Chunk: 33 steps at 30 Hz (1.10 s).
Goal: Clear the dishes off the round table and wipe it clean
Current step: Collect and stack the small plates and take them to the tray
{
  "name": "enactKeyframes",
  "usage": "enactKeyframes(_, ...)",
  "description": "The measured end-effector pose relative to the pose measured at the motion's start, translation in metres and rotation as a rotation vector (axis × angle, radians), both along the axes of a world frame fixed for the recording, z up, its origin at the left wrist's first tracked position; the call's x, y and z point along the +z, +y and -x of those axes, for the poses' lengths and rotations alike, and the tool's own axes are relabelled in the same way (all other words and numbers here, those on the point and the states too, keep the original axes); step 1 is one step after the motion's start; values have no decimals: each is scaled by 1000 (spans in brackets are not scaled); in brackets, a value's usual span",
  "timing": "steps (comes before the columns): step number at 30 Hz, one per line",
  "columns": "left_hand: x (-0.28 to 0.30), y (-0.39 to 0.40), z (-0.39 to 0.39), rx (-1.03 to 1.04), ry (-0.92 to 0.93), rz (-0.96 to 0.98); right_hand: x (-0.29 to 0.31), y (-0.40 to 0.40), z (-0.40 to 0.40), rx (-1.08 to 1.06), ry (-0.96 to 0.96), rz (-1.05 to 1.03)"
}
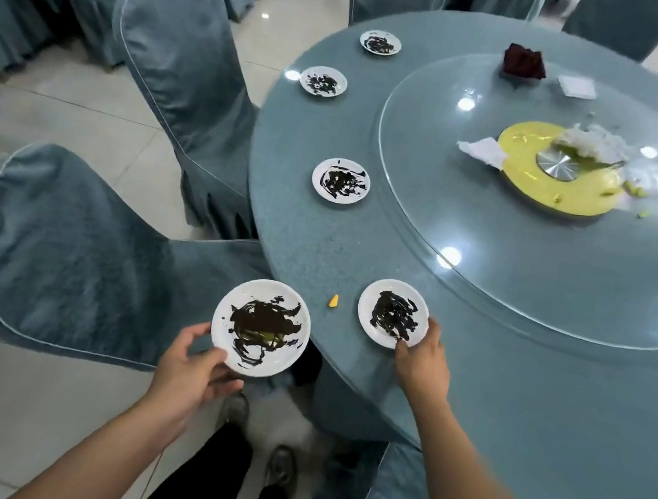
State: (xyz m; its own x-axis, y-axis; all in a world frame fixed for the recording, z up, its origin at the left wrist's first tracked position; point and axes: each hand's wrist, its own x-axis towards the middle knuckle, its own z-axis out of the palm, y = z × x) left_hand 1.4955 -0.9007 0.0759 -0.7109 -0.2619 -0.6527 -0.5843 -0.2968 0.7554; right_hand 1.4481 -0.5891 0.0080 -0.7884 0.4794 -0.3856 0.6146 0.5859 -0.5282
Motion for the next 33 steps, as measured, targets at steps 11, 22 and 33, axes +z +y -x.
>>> enactKeyframes(11,-31,-19,131,-126,-124,15,-22,2,49,-462,-102,122)
enactKeyframes(22,-70,-45,243,-244,-200,-12,-13,-58,144,-421,90,302)
enactKeyframes(33,-84,-47,272,-230,-245,-67,-11,-151,223,150,-22,151)
